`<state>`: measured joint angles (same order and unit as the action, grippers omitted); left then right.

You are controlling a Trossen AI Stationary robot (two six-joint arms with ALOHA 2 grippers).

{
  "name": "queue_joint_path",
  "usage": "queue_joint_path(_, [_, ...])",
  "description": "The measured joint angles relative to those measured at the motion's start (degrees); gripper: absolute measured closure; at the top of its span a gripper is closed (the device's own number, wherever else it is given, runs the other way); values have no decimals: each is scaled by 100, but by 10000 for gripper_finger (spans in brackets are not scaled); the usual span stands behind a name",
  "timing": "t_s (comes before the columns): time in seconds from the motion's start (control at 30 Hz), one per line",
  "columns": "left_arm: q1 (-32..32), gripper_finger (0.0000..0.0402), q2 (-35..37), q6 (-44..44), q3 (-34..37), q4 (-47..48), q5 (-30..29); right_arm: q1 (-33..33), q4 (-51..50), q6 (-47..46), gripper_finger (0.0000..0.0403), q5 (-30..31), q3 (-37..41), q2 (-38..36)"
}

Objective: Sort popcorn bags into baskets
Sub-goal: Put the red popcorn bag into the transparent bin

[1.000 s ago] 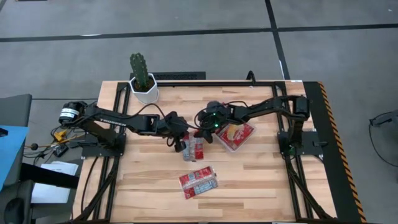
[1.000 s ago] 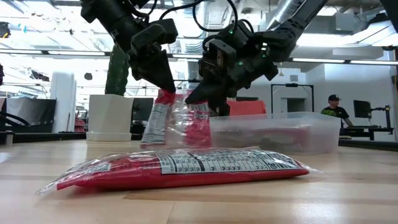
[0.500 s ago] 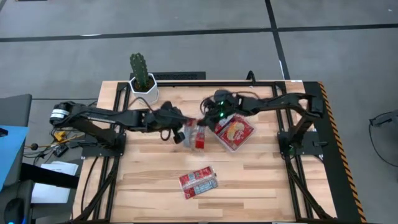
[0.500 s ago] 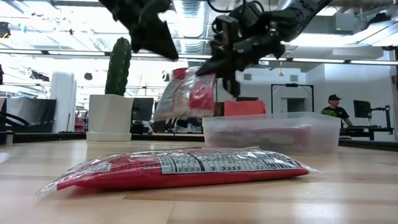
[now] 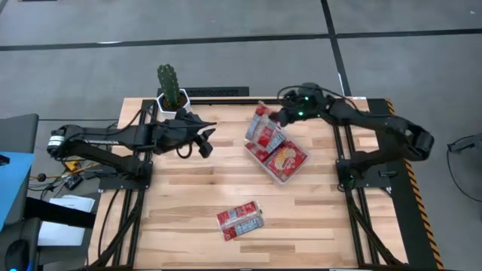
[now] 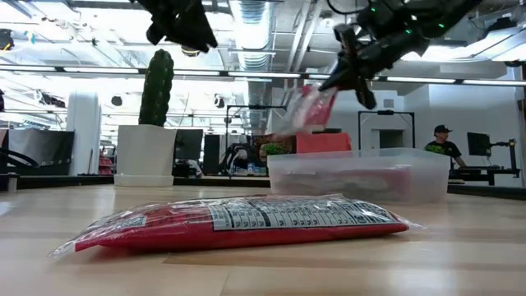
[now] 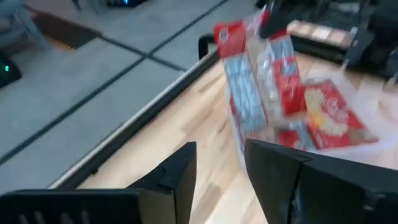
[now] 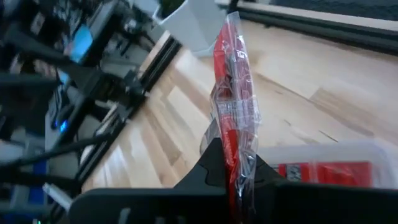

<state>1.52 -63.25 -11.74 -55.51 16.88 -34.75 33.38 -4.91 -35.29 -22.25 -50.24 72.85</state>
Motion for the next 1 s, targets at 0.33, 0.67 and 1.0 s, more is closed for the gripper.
queue_joint_path(0.33, [-2, 262, -161, -305, 28, 145, 147, 18, 1622, -969, 396, 246, 1634, -320])
queue_joint_path(0.67, [-2, 261, -161, -455, 28, 169, 139, -284, 1823, -854, 342, 739, 1876, 23])
queue_joint_path(1.0, [-2, 261, -161, -458, 28, 174, 280, -451, 1639, -356, 249, 552, 1876, 182])
